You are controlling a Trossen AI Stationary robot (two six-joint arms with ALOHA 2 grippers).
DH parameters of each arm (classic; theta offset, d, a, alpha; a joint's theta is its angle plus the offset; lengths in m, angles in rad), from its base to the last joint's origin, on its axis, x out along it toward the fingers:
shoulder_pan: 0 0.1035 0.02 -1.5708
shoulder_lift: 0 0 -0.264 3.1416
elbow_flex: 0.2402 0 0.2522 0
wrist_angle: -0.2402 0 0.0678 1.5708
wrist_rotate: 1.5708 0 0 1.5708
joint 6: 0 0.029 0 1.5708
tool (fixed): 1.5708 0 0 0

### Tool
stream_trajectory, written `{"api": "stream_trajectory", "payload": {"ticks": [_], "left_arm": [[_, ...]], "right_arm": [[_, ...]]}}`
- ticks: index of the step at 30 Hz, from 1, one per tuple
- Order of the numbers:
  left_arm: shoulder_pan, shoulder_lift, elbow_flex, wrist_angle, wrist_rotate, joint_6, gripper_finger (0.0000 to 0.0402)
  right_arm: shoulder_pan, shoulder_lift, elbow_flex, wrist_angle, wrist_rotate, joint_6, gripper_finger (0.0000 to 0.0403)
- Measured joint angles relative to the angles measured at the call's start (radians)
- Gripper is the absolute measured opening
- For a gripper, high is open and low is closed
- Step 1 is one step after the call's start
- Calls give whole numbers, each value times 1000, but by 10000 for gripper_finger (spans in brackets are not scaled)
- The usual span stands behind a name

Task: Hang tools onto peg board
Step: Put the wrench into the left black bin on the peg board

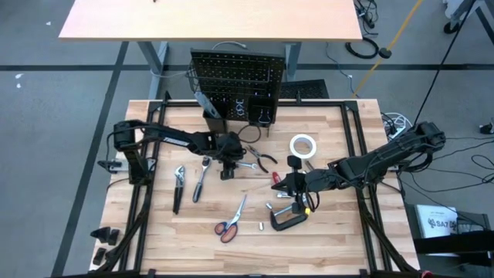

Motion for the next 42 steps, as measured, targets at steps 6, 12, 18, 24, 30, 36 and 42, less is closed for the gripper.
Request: {"api": "stream_trajectory", "payload": {"ticks": [6,12,18,24,30,36,42], "left_arm": [[0,4,1,-24,-1,0,123],[0,2,1,-49,-9,-24,25],[-2,-9,-2,-45,-16,-51,17],[-13,-89,-11,-103,-20,-64,17],[-59,-191,-9,-184,-20,-89,17],[-146,-278,-8,-195,-19,-134,17],[-243,-327,-7,-123,-24,-185,17]], "right_arm": [[0,0,0,-11,0,0,0],[0,0,0,-10,1,4,0],[0,0,0,-10,1,14,0],[2,0,0,-32,1,15,0],[2,0,0,-58,1,29,0],[2,0,0,-55,1,34,0],[2,0,0,-60,5,35,0]]}}
